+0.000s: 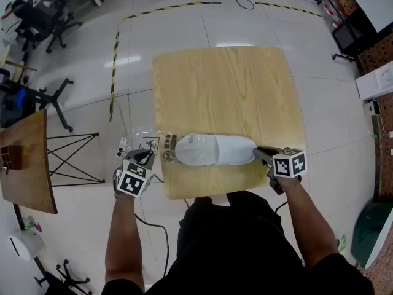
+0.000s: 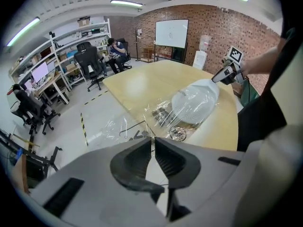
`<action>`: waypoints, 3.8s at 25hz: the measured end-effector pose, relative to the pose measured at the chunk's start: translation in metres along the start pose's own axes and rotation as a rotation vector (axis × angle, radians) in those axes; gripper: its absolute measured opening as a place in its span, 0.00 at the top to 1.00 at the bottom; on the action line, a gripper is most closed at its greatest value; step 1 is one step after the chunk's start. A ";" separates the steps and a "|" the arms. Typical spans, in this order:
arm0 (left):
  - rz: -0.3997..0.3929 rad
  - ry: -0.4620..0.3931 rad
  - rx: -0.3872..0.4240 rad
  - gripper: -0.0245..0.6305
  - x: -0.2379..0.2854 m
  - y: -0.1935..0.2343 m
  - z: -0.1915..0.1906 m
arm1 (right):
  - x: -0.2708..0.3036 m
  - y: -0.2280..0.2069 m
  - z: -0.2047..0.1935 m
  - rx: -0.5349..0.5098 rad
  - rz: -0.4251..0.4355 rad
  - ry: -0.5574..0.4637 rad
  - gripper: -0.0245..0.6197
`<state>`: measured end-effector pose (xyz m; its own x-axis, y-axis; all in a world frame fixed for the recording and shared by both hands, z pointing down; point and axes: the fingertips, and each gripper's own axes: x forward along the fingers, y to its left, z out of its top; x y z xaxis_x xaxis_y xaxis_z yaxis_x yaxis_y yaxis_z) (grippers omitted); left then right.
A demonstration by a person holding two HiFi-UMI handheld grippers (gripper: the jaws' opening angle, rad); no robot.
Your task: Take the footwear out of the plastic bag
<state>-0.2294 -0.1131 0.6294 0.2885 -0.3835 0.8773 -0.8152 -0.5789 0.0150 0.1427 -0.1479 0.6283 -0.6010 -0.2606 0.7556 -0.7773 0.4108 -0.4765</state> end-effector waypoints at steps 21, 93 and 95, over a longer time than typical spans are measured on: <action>0.156 -0.019 -0.048 0.93 -0.026 0.050 -0.007 | -0.009 -0.010 0.002 0.026 -0.012 -0.016 0.89; -0.414 -0.327 -0.205 0.95 -0.055 -0.186 0.101 | -0.145 0.112 -0.030 0.303 0.221 -0.592 0.96; -0.395 -0.328 -0.234 0.95 -0.066 -0.193 0.078 | -0.142 0.139 -0.046 0.211 0.244 -0.545 0.96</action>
<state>-0.0521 -0.0323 0.5314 0.7049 -0.3956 0.5888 -0.6926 -0.5629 0.4510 0.1287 -0.0132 0.4753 -0.7311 -0.6113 0.3030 -0.5922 0.3481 -0.7267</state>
